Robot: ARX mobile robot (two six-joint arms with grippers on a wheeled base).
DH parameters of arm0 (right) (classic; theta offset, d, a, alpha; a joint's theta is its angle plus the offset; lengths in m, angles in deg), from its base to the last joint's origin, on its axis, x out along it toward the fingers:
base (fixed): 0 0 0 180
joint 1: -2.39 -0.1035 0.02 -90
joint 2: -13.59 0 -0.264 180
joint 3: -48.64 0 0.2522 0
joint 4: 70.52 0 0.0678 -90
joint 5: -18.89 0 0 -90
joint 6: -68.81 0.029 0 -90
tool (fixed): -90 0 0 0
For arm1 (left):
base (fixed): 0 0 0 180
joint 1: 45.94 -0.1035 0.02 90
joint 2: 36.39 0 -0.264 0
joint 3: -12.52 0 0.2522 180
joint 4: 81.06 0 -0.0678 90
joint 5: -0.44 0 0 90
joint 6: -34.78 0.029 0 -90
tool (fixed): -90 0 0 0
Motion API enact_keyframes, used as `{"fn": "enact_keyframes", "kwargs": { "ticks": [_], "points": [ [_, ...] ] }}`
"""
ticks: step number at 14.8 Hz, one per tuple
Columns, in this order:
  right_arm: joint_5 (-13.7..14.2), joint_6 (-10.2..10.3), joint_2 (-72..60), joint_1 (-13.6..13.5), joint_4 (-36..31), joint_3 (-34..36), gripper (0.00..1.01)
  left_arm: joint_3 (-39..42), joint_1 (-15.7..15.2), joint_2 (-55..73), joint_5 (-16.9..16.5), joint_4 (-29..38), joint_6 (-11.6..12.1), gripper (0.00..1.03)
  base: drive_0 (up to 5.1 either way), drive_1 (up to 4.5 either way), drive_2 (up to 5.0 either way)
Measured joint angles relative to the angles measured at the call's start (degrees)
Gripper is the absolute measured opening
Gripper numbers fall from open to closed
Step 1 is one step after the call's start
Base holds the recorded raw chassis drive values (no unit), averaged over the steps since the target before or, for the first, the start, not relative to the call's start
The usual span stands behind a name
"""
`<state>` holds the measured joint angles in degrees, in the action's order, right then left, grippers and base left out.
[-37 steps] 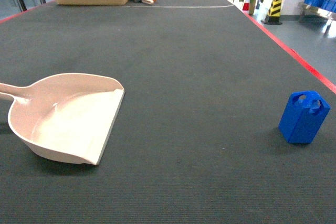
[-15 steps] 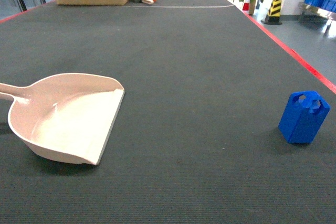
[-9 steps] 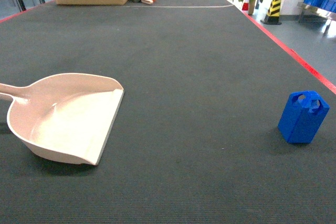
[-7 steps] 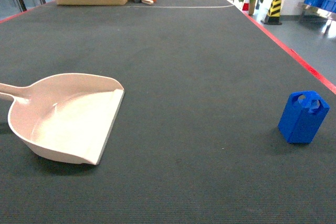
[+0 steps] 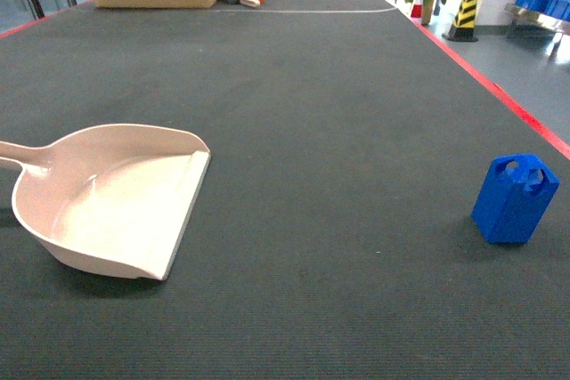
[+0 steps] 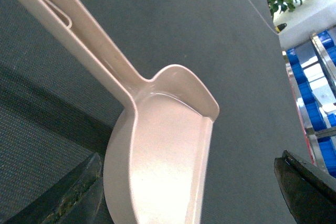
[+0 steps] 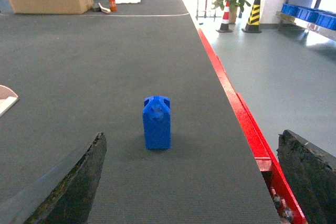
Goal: Place part in tray to right shelf
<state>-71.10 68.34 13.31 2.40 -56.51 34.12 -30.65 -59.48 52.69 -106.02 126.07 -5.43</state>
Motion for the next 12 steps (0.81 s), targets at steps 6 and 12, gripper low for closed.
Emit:
{"fn": "enact_keyframes", "kwargs": {
  "ticks": [6, 12],
  "points": [
    [0.0, 0.0, 0.0, 0.0, 0.0, 0.0, 0.98, -6.9, -0.8, 11.2, -0.8, 1.7, -3.4, 0.98, 0.0, 0.00, 0.0],
    [0.0, 0.0, 0.0, 0.0, 0.0, 0.0, 0.98, -29.3, -4.2, 31.4, -0.1, 0.4, -10.5, 0.98, 0.0, 0.00, 0.0]
  ]
}}
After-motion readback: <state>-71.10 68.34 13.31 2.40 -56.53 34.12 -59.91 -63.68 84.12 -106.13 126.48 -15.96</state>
